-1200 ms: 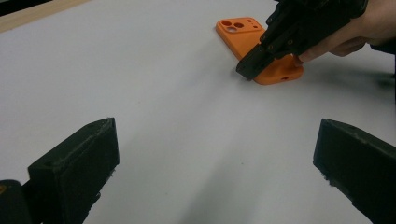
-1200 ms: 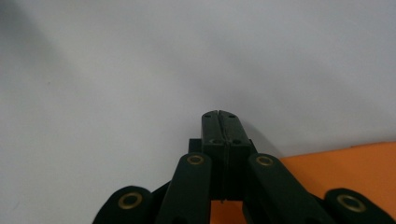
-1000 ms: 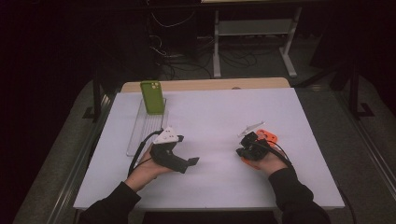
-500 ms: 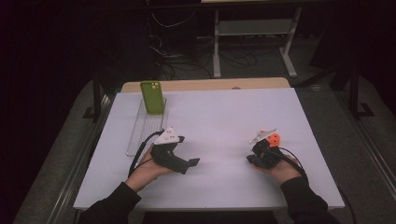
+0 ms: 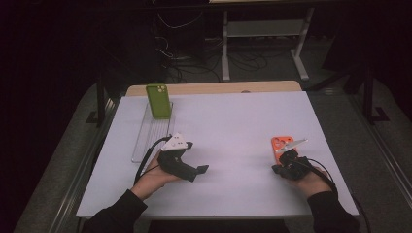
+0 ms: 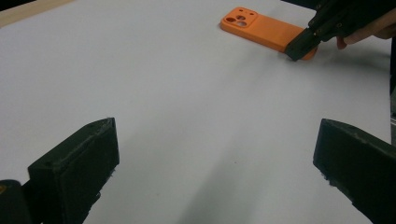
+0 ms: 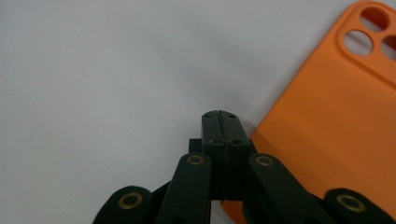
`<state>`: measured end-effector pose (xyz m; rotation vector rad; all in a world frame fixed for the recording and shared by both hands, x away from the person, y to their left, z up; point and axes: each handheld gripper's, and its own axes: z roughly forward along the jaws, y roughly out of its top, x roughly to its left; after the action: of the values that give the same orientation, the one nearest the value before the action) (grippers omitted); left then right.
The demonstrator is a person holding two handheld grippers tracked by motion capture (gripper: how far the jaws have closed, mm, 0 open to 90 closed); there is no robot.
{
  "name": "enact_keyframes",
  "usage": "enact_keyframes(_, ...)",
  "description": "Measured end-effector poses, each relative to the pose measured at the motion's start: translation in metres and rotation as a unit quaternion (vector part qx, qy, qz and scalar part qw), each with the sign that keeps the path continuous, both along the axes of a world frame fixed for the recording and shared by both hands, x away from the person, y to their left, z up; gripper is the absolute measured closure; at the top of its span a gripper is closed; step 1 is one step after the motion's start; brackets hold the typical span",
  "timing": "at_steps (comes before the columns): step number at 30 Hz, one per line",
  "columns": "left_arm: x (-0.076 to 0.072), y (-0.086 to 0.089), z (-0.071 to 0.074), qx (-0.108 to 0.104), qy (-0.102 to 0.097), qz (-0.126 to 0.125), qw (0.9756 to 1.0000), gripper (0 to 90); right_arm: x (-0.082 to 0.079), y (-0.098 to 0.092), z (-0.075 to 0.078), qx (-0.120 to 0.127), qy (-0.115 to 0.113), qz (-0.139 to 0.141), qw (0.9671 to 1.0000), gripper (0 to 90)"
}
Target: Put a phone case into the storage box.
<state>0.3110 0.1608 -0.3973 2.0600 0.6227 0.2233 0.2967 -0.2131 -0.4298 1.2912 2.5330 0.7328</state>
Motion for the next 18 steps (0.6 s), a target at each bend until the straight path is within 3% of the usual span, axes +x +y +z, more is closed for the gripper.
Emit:
enact_keyframes(8,0.000,0.000,0.000,0.001,-0.001,0.000,1.0000,0.0,-0.004,-0.020,0.000,-0.013,-0.004,-0.022,0.9997,88.7)
enact_keyframes(12,-0.001,-0.001,0.000,0.000,0.003,0.000,1.0000,0.0,-0.004,-0.026,0.000,-0.002,0.004,-0.033,0.9994,88.7)
enact_keyframes(15,-0.001,-0.002,-0.001,-0.003,0.002,-0.001,1.0000,0.0,-0.004,-0.024,0.003,0.032,-0.004,-0.019,0.9993,88.3)
enact_keyframes(18,-0.001,-0.003,-0.001,-0.001,0.004,-0.004,1.0000,0.0,-0.002,-0.019,0.012,0.082,-0.016,-0.006,0.9965,81.6)
